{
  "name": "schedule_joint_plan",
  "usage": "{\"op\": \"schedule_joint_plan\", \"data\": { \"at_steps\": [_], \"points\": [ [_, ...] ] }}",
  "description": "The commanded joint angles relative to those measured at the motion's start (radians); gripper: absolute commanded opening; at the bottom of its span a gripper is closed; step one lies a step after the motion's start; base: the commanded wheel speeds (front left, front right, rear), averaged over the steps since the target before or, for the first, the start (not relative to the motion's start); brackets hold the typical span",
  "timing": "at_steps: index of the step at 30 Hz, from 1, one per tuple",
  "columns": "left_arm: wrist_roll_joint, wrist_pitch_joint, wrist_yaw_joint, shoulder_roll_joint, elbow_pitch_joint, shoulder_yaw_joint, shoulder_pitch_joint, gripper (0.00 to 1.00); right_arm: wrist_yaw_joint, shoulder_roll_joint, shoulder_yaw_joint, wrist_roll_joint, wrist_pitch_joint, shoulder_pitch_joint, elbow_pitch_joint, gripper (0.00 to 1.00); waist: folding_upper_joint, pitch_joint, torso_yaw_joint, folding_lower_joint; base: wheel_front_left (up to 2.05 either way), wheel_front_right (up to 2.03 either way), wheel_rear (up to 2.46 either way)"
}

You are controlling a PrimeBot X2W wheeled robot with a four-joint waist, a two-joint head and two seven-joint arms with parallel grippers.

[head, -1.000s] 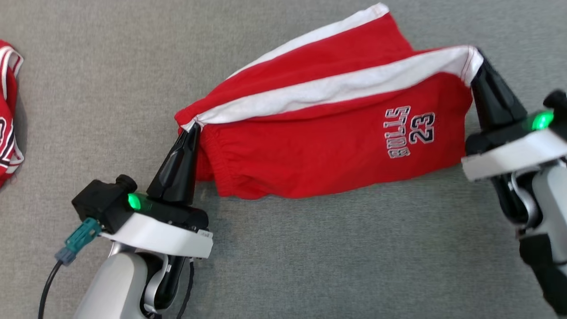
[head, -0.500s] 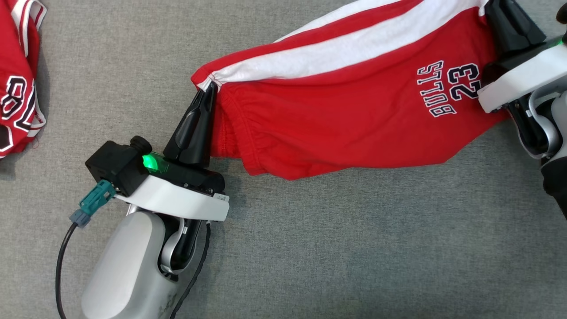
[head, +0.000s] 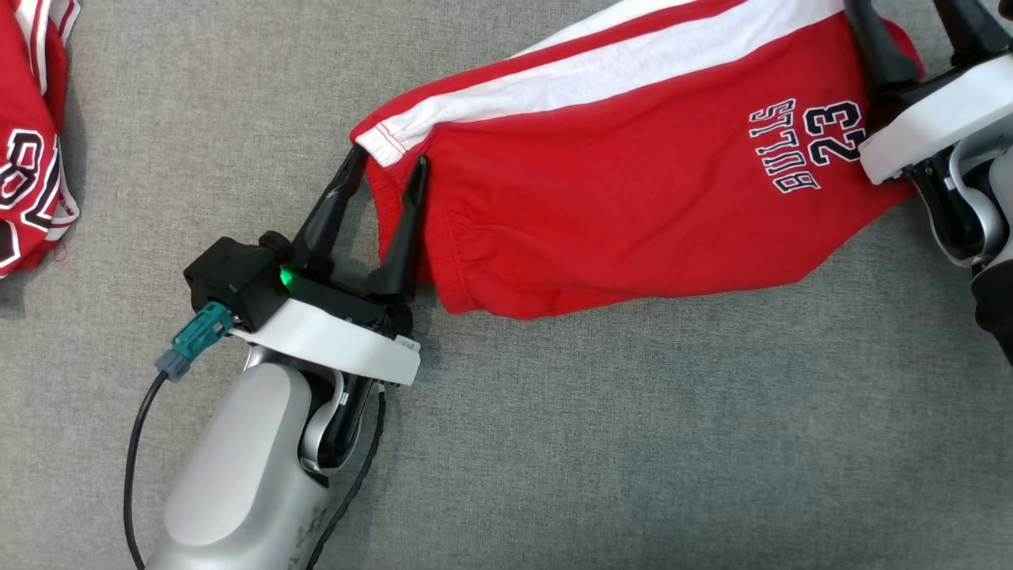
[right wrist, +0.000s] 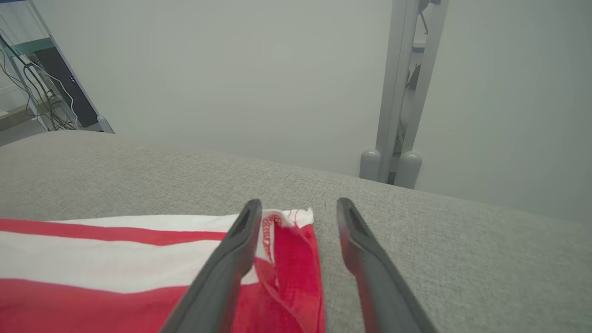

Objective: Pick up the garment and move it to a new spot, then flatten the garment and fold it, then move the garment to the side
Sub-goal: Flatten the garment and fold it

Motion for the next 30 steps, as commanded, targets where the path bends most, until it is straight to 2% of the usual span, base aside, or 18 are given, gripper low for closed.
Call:
{"op": "schedule_joint_plan", "data": {
  "at_steps": [1,8,12,17,30],
  "points": [
    [0.015,-0.006,0.006,0.011,0.007,0.003,-0.012,1.0,0.0,0.0,-0.007,-0.006,-0.005,0.025,-0.003,1.0,0.0,-0.008,-0.004,0.0,0.0,0.0,0.0],
    [0.078,-0.014,0.059,0.017,-0.025,0.043,0.04,1.0,0.0,0.026,-0.153,-0.085,-0.004,0.139,-0.092,1.0,0.0,-0.055,-0.031,0.0,0.0,0.0,0.0],
    [0.116,-0.014,0.09,0.016,-0.068,0.086,0.08,1.0,0.0,0.062,-0.261,-0.144,-0.005,0.223,-0.176,1.0,0.0,-0.08,-0.049,0.0,0.0,0.0,0.0],
    [0.159,-0.012,0.112,0.02,-0.104,0.133,0.116,1.0,0.0,0.104,-0.347,-0.208,-0.003,0.34,-0.26,1.0,0.0,-0.124,-0.07,0.0,0.0,0.0,0.0],
    [0.188,-0.013,0.119,0.054,-0.078,0.207,0.241,1.0,0.0,0.187,-0.45,-0.297,-0.003,0.613,-0.357,1.0,0.0,-0.24,-0.12,0.0,0.0,0.0,0.0]
  ]
}}
